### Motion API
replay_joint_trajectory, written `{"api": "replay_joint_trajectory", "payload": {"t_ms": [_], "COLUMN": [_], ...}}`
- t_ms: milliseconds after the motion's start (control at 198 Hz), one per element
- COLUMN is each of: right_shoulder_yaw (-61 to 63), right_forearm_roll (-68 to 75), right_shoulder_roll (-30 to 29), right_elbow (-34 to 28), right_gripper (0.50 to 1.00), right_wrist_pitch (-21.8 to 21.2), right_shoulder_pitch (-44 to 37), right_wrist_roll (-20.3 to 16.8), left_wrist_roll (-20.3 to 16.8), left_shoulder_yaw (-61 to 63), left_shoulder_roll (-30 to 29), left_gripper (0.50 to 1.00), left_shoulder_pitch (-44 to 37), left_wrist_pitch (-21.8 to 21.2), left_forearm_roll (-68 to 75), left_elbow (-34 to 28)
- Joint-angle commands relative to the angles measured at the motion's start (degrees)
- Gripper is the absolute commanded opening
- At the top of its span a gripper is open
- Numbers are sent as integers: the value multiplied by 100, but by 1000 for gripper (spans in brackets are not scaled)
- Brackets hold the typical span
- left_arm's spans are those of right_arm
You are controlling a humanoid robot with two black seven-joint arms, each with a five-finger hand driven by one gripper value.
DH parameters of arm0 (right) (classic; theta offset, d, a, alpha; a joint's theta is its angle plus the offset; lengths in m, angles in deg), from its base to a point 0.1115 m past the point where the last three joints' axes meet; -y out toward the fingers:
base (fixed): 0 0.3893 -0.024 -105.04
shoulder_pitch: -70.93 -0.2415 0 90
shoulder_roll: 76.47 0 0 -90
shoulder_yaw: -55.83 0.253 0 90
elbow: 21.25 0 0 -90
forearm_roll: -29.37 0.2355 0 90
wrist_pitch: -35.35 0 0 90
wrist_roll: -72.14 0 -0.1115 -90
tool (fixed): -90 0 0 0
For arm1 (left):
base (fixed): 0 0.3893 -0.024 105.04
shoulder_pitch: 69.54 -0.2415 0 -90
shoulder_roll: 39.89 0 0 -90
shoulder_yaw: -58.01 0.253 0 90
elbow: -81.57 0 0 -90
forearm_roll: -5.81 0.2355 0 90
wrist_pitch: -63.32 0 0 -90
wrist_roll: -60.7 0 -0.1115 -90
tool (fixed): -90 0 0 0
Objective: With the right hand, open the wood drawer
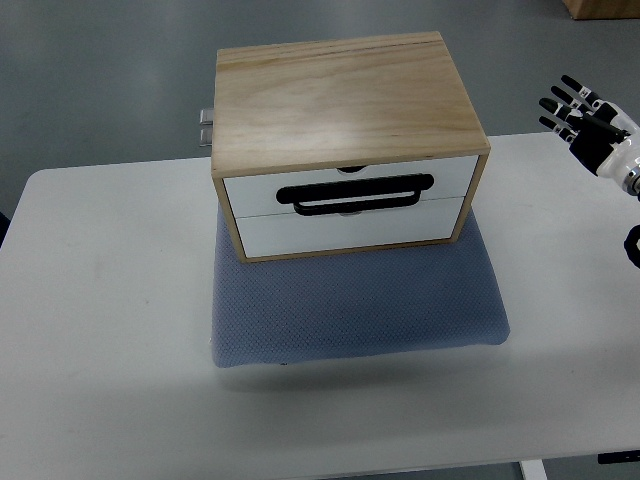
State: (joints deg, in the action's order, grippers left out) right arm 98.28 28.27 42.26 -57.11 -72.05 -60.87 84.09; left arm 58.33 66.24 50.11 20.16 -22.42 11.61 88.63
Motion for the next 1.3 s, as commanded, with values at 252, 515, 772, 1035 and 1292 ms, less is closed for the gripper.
{"api": "replay_joint_trajectory", "payload": {"t_ms": [252, 515, 772, 1035, 1292], "right_shoulder_yaw": [1, 1, 9, 44, 71], "right_forearm_roll": [57, 66, 66, 66, 66], "right_shoulder_roll": [18, 18, 36, 27, 27], "right_elbow": [9, 9, 9, 9, 9], "right_gripper": [944, 944, 944, 944, 944], "right_wrist_pitch": [-9, -9, -18, -18, -1], "right_shoulder_pitch": [-11, -29, -47, -47, -29], "right_wrist_roll": [9, 9, 9, 0, 0], "left_wrist_roll": [0, 0, 0, 0, 0], "left_shoulder_yaw": [3, 3, 3, -5, 3], "left_shoulder_roll": [0, 0, 0, 0, 0], "left_gripper": [1000, 1000, 1000, 1000, 1000], "left_shoulder_pitch": [-5, 4, -5, -5, -5], "left_wrist_pitch": [5, 5, 5, 5, -4], "left_forearm_roll": [0, 0, 0, 0, 0], "left_elbow": [-4, -4, -4, -4, -4]}}
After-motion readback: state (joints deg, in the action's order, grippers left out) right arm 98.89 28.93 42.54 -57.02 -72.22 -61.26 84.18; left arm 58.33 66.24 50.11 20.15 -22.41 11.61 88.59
